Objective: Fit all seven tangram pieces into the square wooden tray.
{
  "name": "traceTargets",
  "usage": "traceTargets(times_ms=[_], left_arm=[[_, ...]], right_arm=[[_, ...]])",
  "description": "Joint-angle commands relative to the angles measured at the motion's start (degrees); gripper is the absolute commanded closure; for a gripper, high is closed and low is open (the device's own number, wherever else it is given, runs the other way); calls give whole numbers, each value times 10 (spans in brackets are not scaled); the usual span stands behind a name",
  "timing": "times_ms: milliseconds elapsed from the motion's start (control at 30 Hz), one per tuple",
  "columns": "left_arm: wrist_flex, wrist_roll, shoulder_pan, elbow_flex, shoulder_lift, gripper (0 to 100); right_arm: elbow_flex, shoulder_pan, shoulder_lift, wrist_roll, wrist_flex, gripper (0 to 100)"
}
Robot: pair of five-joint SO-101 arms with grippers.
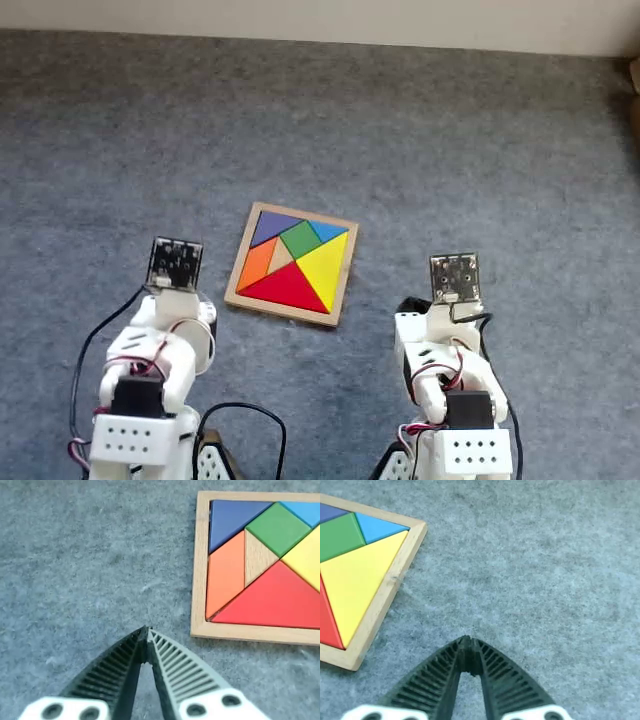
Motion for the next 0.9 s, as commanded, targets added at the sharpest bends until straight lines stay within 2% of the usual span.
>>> traceTargets(times_ms=[0, 733, 867], left_arm=[[-4, -4, -9, 49, -115, 995], [21, -4, -8, 48, -110, 995], [114, -4, -8, 48, -110, 995]], right_arm=[[62, 7, 0, -3, -10, 992], [62, 7, 0, -3, -10, 992], [62, 7, 0, -3, -10, 992]])
